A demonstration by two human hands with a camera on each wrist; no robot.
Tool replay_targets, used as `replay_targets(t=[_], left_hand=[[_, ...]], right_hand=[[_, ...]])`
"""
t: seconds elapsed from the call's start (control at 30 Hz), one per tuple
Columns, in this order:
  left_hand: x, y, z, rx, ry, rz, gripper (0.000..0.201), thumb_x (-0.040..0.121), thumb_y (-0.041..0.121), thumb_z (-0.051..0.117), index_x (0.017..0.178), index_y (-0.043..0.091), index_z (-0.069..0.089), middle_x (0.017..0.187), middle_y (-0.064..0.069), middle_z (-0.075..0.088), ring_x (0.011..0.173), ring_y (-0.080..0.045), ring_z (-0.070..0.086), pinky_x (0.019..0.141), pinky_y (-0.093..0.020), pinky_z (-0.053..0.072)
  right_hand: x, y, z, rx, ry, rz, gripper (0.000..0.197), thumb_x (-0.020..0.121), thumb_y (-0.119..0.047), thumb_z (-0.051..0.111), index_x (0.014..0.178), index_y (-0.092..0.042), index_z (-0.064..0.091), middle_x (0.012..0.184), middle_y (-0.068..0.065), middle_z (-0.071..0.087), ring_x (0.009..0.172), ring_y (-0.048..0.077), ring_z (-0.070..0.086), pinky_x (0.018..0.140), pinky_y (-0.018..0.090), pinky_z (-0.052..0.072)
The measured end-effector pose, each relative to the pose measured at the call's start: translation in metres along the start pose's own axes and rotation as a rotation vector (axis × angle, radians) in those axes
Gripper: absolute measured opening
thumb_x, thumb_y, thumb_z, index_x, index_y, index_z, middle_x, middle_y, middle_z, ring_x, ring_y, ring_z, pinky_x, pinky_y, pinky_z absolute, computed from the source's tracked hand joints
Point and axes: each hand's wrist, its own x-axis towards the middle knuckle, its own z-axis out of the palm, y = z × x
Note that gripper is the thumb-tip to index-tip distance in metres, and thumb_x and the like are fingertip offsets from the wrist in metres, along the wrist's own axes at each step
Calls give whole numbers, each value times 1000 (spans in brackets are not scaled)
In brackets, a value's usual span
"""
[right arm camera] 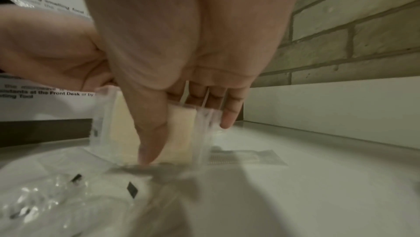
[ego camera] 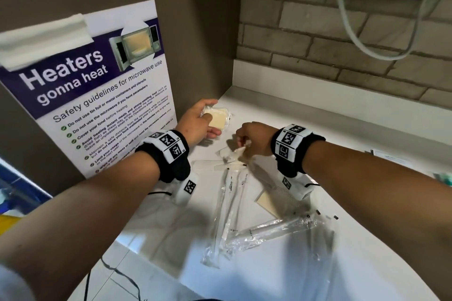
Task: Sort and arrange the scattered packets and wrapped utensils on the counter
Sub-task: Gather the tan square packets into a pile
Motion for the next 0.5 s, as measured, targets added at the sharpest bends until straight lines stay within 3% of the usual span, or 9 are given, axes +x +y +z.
replay_targets(t=[0.13, 0.27, 0.33, 0.4, 0.5], left_hand=[[-4, 3, 3, -30, -15, 8, 32, 100, 7, 35, 118, 26, 53, 89, -25, 69, 77, -35, 66, 79, -53, 54], [-18, 6, 11, -118, -97, -14, 22, 99, 9, 38, 106, 22, 54, 106, -31, 63, 74, -33, 67, 56, -30, 55], [-29, 8, 20, -142, -171, -21, 15, 100, 26, 44, 105, 19, 57, 115, -23, 59, 69, -27, 65, 61, -33, 54], [-37, 12, 31, -122, -260, -60, 37, 96, 50, 45, 107, 18, 60, 112, -15, 61, 75, -28, 67, 69, -38, 56], [-49, 20, 46, -100, -441, -61, 50, 92, 57, 48, 116, 14, 58, 106, -10, 66, 83, -32, 71, 72, -40, 58]], right_hand=[[-27, 9, -14, 78, 69, 29, 23, 75, -19, 75, 90, -21, 57, 94, 2, 62, 84, 21, 54, 75, 34, 46], [-59, 13, -23, 187, 125, 53, 36, 73, -26, 82, 96, -18, 57, 88, -3, 57, 75, 15, 50, 63, 26, 38], [-72, 10, -25, 301, 181, 61, 37, 71, -26, 84, 92, -19, 54, 82, -6, 54, 65, 9, 47, 58, 21, 38], [-80, 6, -27, 409, 216, 58, 36, 70, -21, 85, 87, -19, 54, 78, -6, 58, 60, 8, 50, 57, 23, 42], [-89, 1, -24, 480, 275, 67, 33, 70, -16, 84, 83, -17, 54, 72, -6, 59, 54, 10, 53, 54, 24, 47]])
